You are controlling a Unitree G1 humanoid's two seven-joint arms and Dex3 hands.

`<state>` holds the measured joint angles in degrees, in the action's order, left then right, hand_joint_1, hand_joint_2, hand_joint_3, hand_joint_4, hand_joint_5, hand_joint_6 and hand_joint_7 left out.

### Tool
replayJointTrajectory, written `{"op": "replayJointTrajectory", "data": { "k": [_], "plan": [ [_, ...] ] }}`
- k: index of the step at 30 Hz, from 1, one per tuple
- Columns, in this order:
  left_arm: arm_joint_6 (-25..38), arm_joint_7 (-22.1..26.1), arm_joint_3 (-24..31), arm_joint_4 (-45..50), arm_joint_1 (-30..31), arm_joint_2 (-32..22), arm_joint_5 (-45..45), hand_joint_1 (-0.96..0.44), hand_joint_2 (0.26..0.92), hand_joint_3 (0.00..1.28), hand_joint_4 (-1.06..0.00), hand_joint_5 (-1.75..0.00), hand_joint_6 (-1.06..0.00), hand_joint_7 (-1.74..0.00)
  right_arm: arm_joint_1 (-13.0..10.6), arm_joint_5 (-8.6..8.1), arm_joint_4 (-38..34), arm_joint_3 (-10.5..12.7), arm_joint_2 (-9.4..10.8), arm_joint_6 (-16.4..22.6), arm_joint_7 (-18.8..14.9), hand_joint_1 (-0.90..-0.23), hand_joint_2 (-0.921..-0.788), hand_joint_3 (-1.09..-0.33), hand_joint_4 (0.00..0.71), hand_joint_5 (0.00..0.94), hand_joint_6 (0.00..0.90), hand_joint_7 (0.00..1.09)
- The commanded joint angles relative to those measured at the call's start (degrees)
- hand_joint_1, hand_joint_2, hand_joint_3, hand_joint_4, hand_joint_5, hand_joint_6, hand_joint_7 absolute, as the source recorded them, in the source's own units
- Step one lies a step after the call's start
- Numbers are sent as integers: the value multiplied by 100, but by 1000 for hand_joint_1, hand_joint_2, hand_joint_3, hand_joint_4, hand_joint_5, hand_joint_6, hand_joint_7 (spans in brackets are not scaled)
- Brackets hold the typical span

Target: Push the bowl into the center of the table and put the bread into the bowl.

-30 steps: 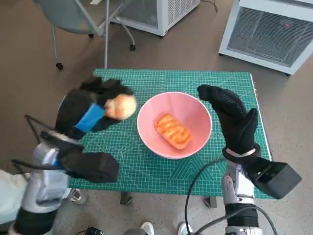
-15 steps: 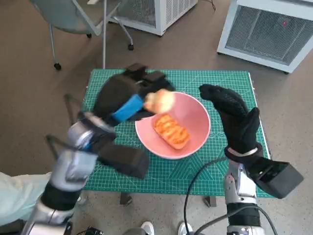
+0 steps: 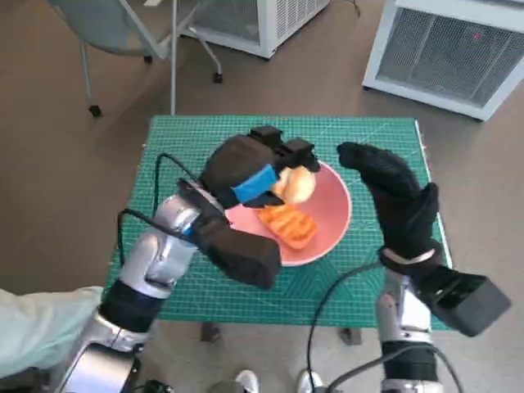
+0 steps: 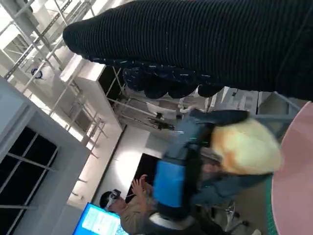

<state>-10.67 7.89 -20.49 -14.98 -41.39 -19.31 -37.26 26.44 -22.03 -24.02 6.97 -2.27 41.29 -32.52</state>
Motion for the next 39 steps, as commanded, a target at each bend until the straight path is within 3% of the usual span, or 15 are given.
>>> {"op": "replayJointTrajectory", "data": {
  "k": [1, 2, 6, 13, 20, 32, 39],
  "plan": [
    [152, 209, -121, -76, 12, 13, -71, -228, 893, 78, -422, -304, -452, -547, -160, 105, 94, 27, -36, -65, 131, -603, -921, -718, 149, 0, -1, 431],
    [195, 258, -137, -84, 18, 8, -82, -274, 896, 53, -372, -194, -429, -388, -166, 120, 116, 23, -36, -72, 154, -604, -921, -719, 149, 0, -1, 430],
    [398, 640, -188, -32, 45, -58, -32, -366, 902, 16, -222, -50, -358, -123, -173, 171, 167, 11, -37, -91, 218, -608, -921, -720, 149, 0, -1, 429],
    [991, 1490, -120, 587, 219, -129, 145, -431, 905, 3, -49, -3, -234, -8, -147, 157, 186, 14, -68, -142, 230, -612, -921, -719, 150, 1, -1, 429],
    [1175, 1715, 76, 978, 367, -177, 383, -443, 904, 1, -4, 0, -200, -1, -112, 100, 235, 21, -78, -221, 232, -612, -921, -717, 143, 0, -1, 426],
    [730, 1628, 676, 1220, 559, -248, 1261, -446, 895, 0, 1, 1, -191, 0, -106, 104, 440, 30, -81, -361, 280, -601, -921, -715, 147, 3, -1, 425],
    [102, 1231, 1146, 1235, 627, -187, 1844, -392, 886, 0, -6, -2, -197, -4, -93, 83, 591, 58, -127, -471, 323, -603, -921, -709, 149, 4, -1, 427]
  ]
}}
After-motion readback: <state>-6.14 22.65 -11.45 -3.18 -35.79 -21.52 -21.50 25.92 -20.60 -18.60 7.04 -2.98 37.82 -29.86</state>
